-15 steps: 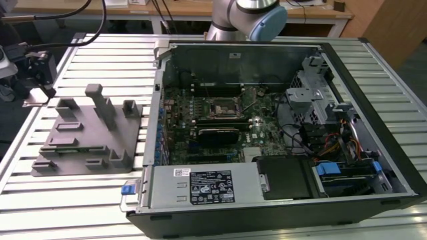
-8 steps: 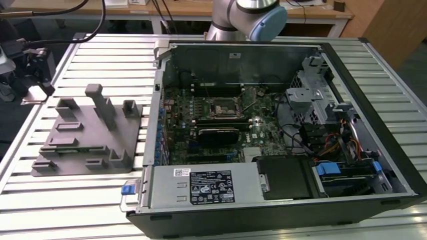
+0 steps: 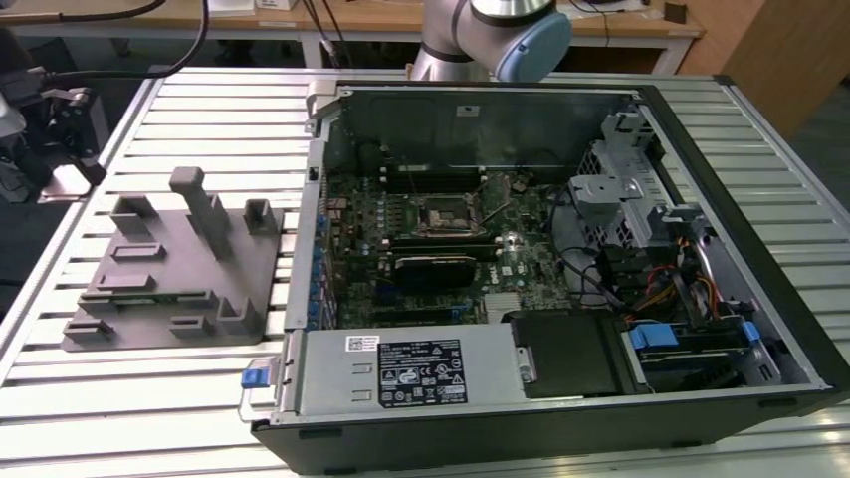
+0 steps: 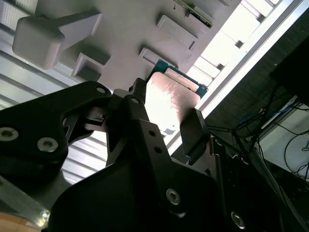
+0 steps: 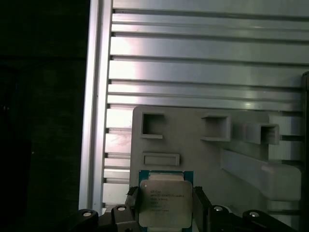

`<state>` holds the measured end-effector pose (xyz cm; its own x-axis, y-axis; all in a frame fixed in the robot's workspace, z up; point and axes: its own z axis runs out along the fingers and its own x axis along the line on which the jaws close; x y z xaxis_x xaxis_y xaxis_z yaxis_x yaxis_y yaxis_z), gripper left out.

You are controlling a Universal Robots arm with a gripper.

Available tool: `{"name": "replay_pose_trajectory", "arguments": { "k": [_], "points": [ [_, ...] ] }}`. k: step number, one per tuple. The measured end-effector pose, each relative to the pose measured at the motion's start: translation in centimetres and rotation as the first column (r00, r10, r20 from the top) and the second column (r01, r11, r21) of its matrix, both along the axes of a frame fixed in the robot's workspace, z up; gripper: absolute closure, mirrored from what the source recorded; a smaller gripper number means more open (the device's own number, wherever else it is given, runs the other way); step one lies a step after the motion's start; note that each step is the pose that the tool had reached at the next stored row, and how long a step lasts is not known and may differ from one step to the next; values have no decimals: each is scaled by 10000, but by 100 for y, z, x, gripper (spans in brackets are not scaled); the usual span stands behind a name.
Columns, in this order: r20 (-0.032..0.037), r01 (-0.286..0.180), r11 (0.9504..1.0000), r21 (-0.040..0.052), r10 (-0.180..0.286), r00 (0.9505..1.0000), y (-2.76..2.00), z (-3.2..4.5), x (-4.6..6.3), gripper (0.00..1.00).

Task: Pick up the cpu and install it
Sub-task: 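Pick up the cpu and move it towards the insertion slot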

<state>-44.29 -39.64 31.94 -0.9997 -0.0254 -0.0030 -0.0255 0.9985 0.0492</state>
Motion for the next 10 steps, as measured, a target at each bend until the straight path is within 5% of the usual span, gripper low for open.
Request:
{"name": "replay_pose_trajectory", "arguments": {
  "k": [10],
  "points": [
    [0,0,10000,-1,0,10000,20,78,0,47]
  ]
}}
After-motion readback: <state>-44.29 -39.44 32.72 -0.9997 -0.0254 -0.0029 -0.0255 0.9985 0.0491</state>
